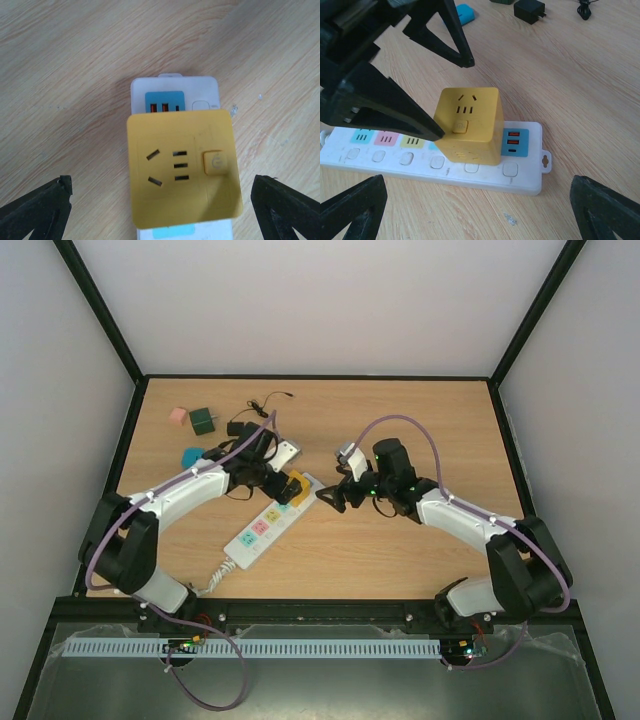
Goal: Pull the plug off the socket
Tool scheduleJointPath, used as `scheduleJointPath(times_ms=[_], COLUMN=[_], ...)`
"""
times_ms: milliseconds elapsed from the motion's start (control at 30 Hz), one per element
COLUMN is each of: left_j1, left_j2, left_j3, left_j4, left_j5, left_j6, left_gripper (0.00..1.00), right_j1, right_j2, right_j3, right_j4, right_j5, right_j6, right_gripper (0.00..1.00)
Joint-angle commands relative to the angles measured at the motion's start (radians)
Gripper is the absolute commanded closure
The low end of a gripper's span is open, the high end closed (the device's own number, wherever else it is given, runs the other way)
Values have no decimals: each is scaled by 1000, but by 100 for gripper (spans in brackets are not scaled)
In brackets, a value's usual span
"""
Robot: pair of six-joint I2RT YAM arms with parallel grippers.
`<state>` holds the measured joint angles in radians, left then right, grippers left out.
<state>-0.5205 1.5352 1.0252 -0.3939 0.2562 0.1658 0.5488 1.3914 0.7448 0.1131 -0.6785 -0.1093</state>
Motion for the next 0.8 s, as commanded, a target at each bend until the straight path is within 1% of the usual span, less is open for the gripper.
scheduleJointPath(times_ms=[0,200,333,467,533,633,767], left_j1=[-28,-45,-51,-76,-81,-81,-81], left_j2=[32,84,93,112,127,138,137], left_j3=[-12,17,21,34,43,51,68], left_j4=[48,42,44,43,33,19,-19], left_j5=[-30,-58,-63,-147,-169,-170,-127], left_j6=[-50,-57,-57,-40,-32,-12,50], left_gripper=[0,1,6,9,13,16,17], right_j1=[-6,-6,-6,-6,-6,-7,-11], right_j2=[-33,-25,-25,-20,-19,-22,-19], right_j3=[-12,-12,-13,-13,-13,-16,-25], right_j4=[40,38,40,40,40,42,43], right_j5=[-21,-25,-21,-16,-16,-14,-3], right_j6=[-2,-2,-4,-5,0,-1,-16], right_gripper=[2,2,2,2,2,2,2])
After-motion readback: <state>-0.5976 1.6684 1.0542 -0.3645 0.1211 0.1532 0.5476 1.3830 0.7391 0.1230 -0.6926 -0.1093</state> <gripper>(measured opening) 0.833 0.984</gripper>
